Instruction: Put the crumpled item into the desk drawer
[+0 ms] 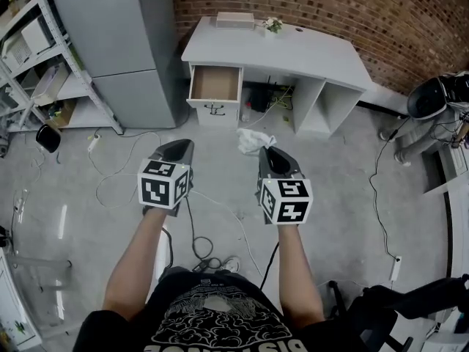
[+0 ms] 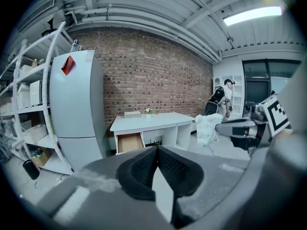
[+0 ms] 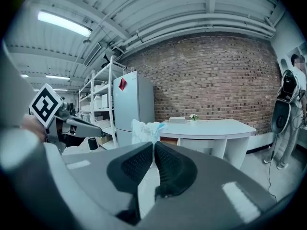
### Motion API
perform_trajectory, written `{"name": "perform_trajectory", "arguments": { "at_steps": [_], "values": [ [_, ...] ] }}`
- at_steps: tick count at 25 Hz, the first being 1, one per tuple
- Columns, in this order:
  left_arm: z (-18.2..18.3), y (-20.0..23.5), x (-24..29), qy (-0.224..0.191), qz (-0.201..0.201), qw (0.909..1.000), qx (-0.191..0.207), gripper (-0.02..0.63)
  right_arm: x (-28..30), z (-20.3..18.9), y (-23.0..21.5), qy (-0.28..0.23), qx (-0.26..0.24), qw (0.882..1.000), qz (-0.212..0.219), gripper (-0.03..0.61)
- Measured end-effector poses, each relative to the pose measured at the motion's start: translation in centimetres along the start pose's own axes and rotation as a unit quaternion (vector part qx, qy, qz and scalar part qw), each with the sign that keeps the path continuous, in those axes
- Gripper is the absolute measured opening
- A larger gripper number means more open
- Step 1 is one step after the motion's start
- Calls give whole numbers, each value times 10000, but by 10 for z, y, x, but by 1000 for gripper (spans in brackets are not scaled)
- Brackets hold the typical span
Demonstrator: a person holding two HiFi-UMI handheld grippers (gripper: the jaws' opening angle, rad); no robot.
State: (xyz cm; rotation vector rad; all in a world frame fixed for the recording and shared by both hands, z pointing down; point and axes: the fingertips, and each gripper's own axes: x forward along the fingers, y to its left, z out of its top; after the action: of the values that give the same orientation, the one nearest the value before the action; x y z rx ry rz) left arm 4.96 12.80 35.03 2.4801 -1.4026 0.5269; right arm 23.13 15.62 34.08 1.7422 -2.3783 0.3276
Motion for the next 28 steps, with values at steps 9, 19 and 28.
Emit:
{"name": "perform_trajectory", "arguments": {
  "at_steps": [9,19,28],
  "values": [
    [4,-16,9,38,151,9999,45,0,-1,-7,-20,71,11,9998,170,15],
    [9,-15,26,-3,241,9997,2,0,13,-8,-32,133,-112,9994,286,15],
    [14,-1,56,-19,202,9997,-110,0,45,-1,-43,152,-182,9993,296,17]
  ]
}}
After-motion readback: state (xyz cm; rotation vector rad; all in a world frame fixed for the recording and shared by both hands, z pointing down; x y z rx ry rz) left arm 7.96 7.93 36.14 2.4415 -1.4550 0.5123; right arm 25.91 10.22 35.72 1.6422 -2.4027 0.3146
